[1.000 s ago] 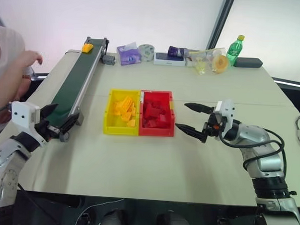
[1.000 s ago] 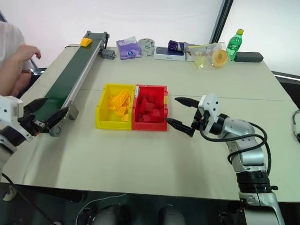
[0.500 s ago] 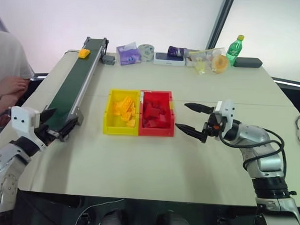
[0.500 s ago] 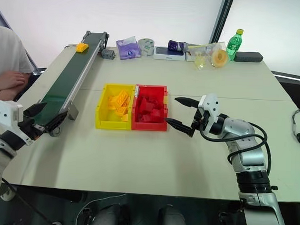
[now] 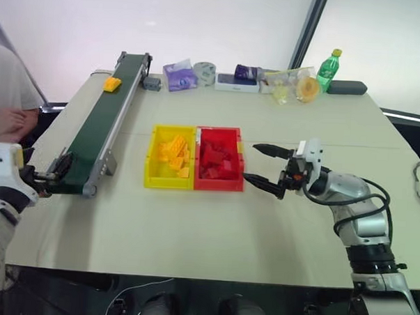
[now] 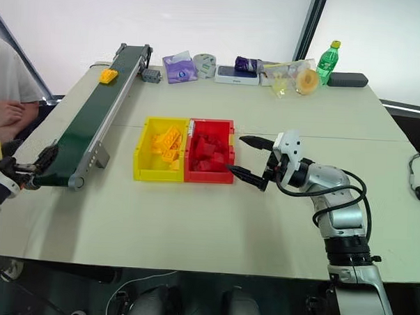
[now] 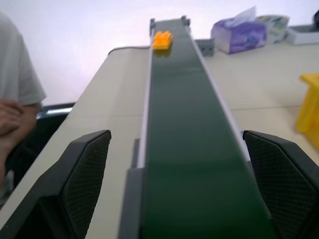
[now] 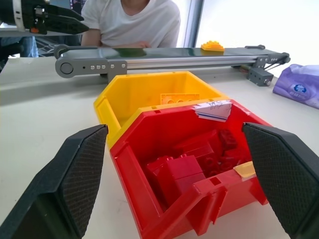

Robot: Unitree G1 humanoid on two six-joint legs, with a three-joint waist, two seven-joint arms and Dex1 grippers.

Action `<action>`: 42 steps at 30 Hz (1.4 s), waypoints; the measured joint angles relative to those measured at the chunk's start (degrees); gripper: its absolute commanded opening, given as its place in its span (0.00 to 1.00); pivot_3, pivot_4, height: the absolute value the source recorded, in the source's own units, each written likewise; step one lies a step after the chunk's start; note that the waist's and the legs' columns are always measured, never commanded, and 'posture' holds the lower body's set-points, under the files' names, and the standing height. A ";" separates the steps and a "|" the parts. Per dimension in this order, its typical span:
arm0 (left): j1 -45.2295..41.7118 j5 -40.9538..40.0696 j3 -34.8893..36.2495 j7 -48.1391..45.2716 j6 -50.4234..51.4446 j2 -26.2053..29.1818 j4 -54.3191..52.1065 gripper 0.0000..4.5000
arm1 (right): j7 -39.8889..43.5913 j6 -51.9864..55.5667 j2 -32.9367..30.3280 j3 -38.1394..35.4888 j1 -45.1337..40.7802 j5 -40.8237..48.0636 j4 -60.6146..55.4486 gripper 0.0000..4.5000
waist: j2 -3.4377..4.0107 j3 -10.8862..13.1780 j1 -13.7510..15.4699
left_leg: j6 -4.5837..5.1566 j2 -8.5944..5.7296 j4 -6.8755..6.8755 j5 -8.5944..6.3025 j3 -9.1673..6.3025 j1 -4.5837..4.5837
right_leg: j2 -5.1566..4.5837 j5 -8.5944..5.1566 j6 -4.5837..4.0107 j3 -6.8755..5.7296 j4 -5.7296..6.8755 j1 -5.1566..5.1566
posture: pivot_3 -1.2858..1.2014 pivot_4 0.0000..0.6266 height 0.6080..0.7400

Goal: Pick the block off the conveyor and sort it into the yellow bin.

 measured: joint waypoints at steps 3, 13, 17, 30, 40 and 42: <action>0.33 -0.72 0.03 -0.41 0.86 -0.13 -0.26 0.99 | 0.28 -0.09 0.20 0.34 -0.16 -0.11 0.23 1.00 | 0.00 0.00 0.06 | -0.02 0.00 0.00 -0.01 0.00 0.00 | -0.01 0.00 0.00 0.00 0.00 0.00 | 0.52 0.24 1.00; -0.25 -2.19 -0.37 -0.49 1.38 -0.75 -1.09 0.99 | 0.23 -0.09 0.21 0.42 -0.17 -0.15 0.23 1.00 | 0.00 0.00 0.00 | -0.05 0.00 0.00 -0.01 0.00 0.00 | -0.01 0.00 -0.01 0.00 0.00 0.00 | 0.52 0.24 1.00; -0.25 -1.93 -0.54 -1.24 1.38 -0.23 -1.04 0.99 | 0.17 -0.09 0.21 0.42 -0.16 -0.17 0.23 1.00 | 0.00 0.00 0.03 | -0.05 0.00 0.00 -0.01 0.00 0.00 | -0.01 0.00 -0.01 0.00 0.00 0.00 | 0.52 0.24 1.00; -3.85 -0.32 -1.67 -9.54 3.42 9.59 9.64 0.99 | 0.05 -0.09 0.59 0.63 -0.17 -0.22 0.23 1.00 | 0.02 0.01 0.04 | -0.08 0.00 -0.02 -0.03 0.04 0.00 | -0.04 -0.02 -0.03 0.00 0.00 -0.05 | 0.52 0.24 1.00; -16.36 2.02 -6.15 -17.24 1.25 13.43 27.87 0.99 | -0.54 -0.05 0.99 0.72 -0.02 -0.40 -0.17 1.00 | 0.02 0.01 0.01 | -0.24 0.00 -0.03 0.04 0.13 -0.04 | -0.01 -0.01 -0.02 0.00 0.00 -0.14 | 0.52 0.24 1.00; -19.16 3.09 -7.86 -18.93 -0.71 13.44 32.37 0.99 | -0.66 -0.01 1.01 0.74 0.05 -0.40 -0.40 1.00 | 0.02 0.01 0.03 | -0.24 0.00 -0.03 0.05 0.14 -0.06 | 0.01 -0.01 -0.02 0.00 0.00 -0.15 | 0.52 0.24 1.00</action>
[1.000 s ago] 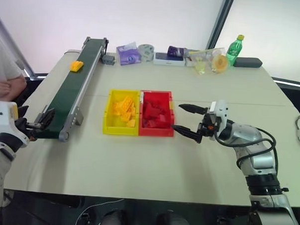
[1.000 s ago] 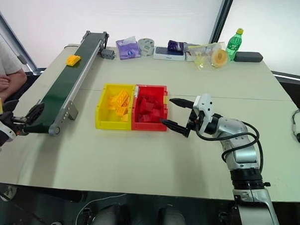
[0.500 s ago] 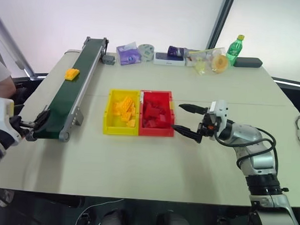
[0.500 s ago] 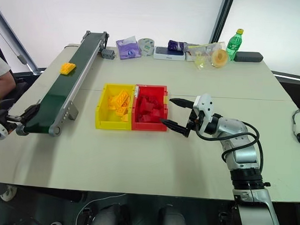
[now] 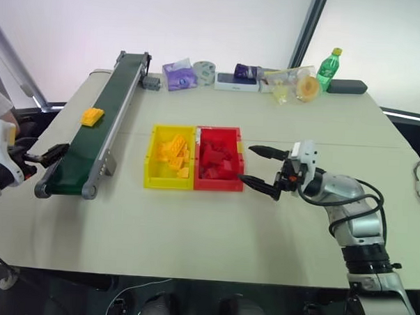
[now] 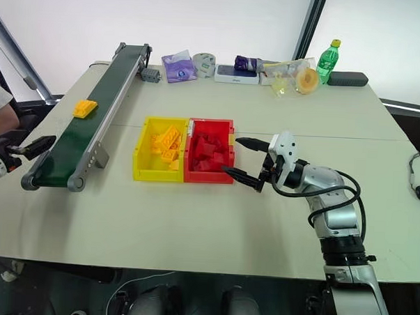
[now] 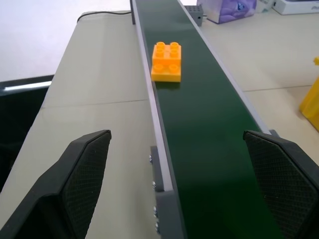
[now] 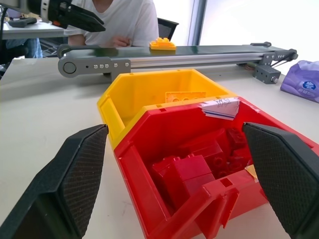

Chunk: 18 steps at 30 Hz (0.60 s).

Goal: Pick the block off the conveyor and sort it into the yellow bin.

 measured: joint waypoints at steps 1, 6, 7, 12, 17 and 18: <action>-1.03 0.21 -0.36 -1.02 -0.29 0.00 1.62 0.99 | -0.05 0.02 0.03 0.00 0.00 0.00 -0.09 1.00 | 0.00 0.00 0.00 | 0.00 0.00 0.01 0.00 0.00 -0.02 | 0.00 0.00 0.00 0.00 0.00 -0.01 | 0.52 0.24 1.00; -6.26 2.00 -3.18 -4.95 -3.14 0.07 10.17 0.99 | -0.29 0.06 0.05 0.00 0.04 0.01 -0.40 1.00 | 0.00 0.00 0.02 | 0.00 -0.01 0.03 0.00 0.06 -0.08 | 0.03 0.00 0.01 -0.03 0.03 -0.11 | 0.52 0.24 1.00; -7.03 2.54 -3.89 -5.53 -3.87 0.07 11.38 0.99 | -0.36 0.09 0.03 0.00 0.05 0.01 -0.48 1.00 | 0.00 0.00 0.02 | 0.00 -0.01 0.05 0.00 0.06 -0.14 | 0.04 0.01 0.01 -0.03 0.05 -0.17 | 0.52 0.24 1.00; -10.04 4.90 -6.12 -7.17 -7.39 0.04 16.55 0.99 | -0.63 0.57 -0.01 -0.01 0.43 0.03 -0.77 1.00 | 0.00 0.00 0.01 | 0.01 -0.03 0.27 0.01 0.06 -0.65 | 0.13 0.01 0.03 -0.05 0.18 -0.62 | 0.52 0.24 1.00; -12.13 6.02 -6.90 -7.41 -8.16 -0.02 18.87 0.99 | -0.89 1.01 -0.04 -0.01 0.47 0.04 -1.23 1.00 | 0.00 0.00 0.03 | 0.01 -0.04 0.32 0.02 0.05 -0.74 | 0.19 0.02 0.03 -0.07 0.18 -0.68 | 0.52 0.24 1.00; -12.43 6.32 -7.11 -7.42 -8.26 -0.13 18.87 0.99 | -0.94 1.04 -0.03 -0.01 0.48 0.04 -1.25 1.00 | 0.00 0.00 0.03 | 0.01 -0.04 0.32 0.02 0.05 -0.74 | 0.20 0.02 0.04 -0.07 0.18 -0.68 | 0.52 0.24 1.00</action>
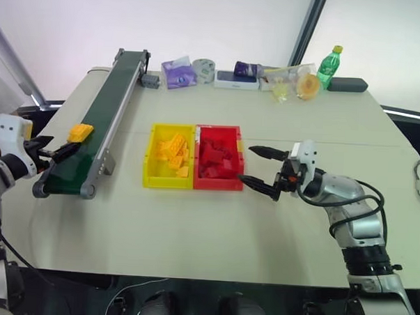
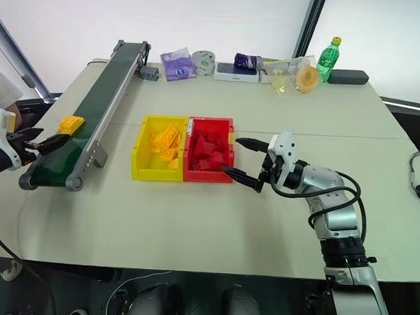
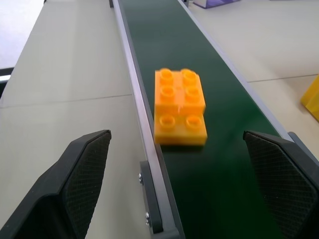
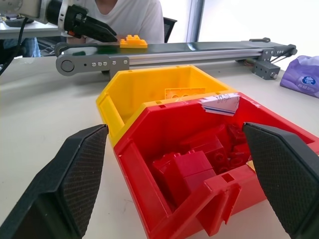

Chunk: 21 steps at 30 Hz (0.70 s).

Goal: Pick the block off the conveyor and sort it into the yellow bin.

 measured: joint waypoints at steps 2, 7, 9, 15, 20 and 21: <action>-0.23 0.63 -1.02 -0.03 -0.42 -0.22 0.00 0.99 | -0.09 0.04 0.00 0.00 0.00 0.00 -0.03 1.00 | 0.00 0.00 0.03 | 0.00 0.00 0.01 0.00 0.00 0.00 | 0.00 0.00 0.00 0.00 0.01 0.00 | 0.52 0.24 1.00; -0.19 0.78 -1.75 -0.67 1.13 -1.28 -0.05 0.80 | -0.26 0.09 0.00 0.00 0.00 0.00 -0.19 1.00 | 0.00 0.00 0.04 | 0.00 -0.01 0.05 0.00 0.00 -0.02 | 0.01 0.00 0.01 -0.01 0.03 0.00 | 0.52 0.24 1.00; 0.32 0.78 -1.80 -0.89 1.41 -1.32 -0.42 0.58 | -0.27 0.09 0.00 0.00 0.03 0.00 -0.49 1.00 | 0.00 0.00 0.02 | 0.00 0.00 0.05 0.00 -0.01 -0.02 | 0.01 0.00 0.01 -0.01 0.04 0.00 | 0.52 0.24 1.00; 1.34 -0.03 -1.44 -0.12 3.70 -1.78 -3.36 0.30 | -0.40 0.12 0.00 -0.07 0.27 0.01 -0.94 1.00 | 0.00 0.00 0.14 | 0.02 -0.01 0.13 0.00 -0.02 -0.02 | 0.00 0.01 0.02 -0.01 0.08 0.02 | 0.52 0.24 1.00; 5.64 -2.60 1.20 0.95 7.36 -1.80 -10.46 0.30 | -0.71 0.12 -0.03 -0.09 0.47 0.00 -1.01 1.00 | 0.00 0.00 -0.02 | 0.01 0.02 0.12 0.00 -0.05 -0.03 | -0.01 0.00 0.02 0.00 0.10 0.02 | 0.52 0.24 1.00; 6.59 -3.51 2.12 1.25 8.19 -1.80 -12.86 0.30 | -0.76 0.12 -0.04 -0.16 0.62 0.01 -1.02 1.00 | 0.00 0.00 -0.03 | 0.02 0.02 0.12 0.00 -0.05 -0.03 | -0.01 0.00 0.02 0.00 0.10 0.01 | 0.52 0.24 1.00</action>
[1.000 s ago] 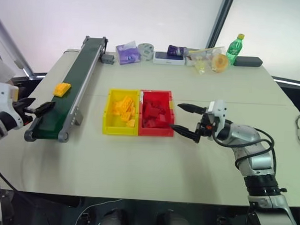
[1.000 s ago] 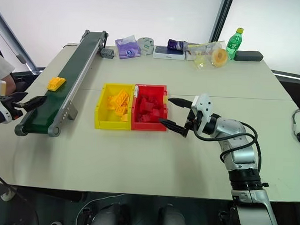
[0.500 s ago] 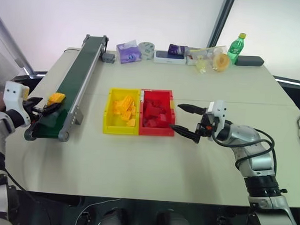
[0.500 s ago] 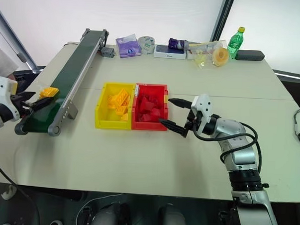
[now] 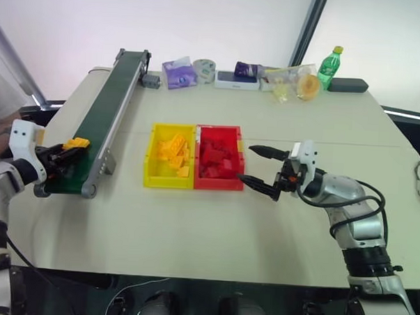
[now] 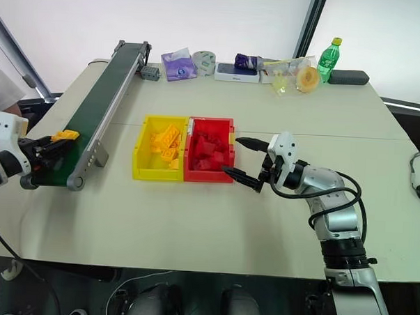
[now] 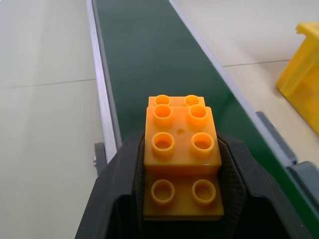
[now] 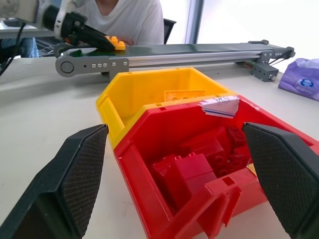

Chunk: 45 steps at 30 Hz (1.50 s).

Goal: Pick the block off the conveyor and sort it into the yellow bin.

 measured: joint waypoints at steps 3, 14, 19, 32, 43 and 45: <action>2.65 -4.09 3.43 -0.18 3.64 -0.15 -8.21 0.30 | -0.03 -0.01 -0.02 -0.03 0.12 0.00 -0.02 1.00 | 0.00 0.00 0.00 | 0.00 0.03 0.00 0.00 -0.01 0.00 | -0.01 0.00 0.00 0.02 0.00 0.00 | 0.52 0.24 1.00; 6.03 -15.06 2.34 0.54 12.09 -5.30 -30.21 0.30 | 0.09 -0.09 -0.13 -0.10 0.03 0.00 0.05 1.00 | 0.00 0.00 0.24 | 0.00 -0.03 0.07 0.00 -0.08 0.02 | 0.00 0.00 0.01 0.06 0.05 0.08 | 0.52 0.24 1.00; 0.01 -9.85 -6.02 7.02 8.83 -12.14 -31.06 0.30 | -0.06 -0.07 -0.24 -0.22 0.21 0.04 -0.15 1.00 | -0.01 -0.01 0.44 | 0.01 -0.09 0.13 0.00 -0.11 0.01 | 0.01 0.00 0.02 0.06 0.05 0.13 | 0.52 0.24 1.00; -7.84 2.86 -18.72 17.36 4.37 -25.18 -20.57 0.41 | -1.93 0.12 -0.33 -1.03 2.12 0.11 -2.44 1.00 | 0.00 -0.01 0.44 | 0.00 -0.05 0.15 0.02 -0.11 0.02 | 0.13 0.00 0.02 0.08 0.05 0.13 | 0.52 0.24 1.00; -7.51 1.01 -16.75 16.11 4.74 -25.42 -21.61 1.00 | -2.26 0.18 -0.41 -1.11 2.89 0.27 -2.70 1.00 | 0.00 -0.01 0.38 | 0.00 -0.05 0.17 0.02 -0.13 0.02 | 0.14 0.00 0.02 0.07 0.06 0.14 | 0.52 0.24 1.00; -6.67 -0.13 -15.55 15.55 5.47 -23.97 -24.11 1.00 | -2.25 0.18 -0.41 -1.10 2.83 0.33 -2.74 1.00 | 0.00 -0.01 0.34 | 0.00 -0.04 0.16 0.02 -0.14 0.02 | 0.14 0.00 0.02 0.07 0.06 0.14 | 0.52 0.24 1.00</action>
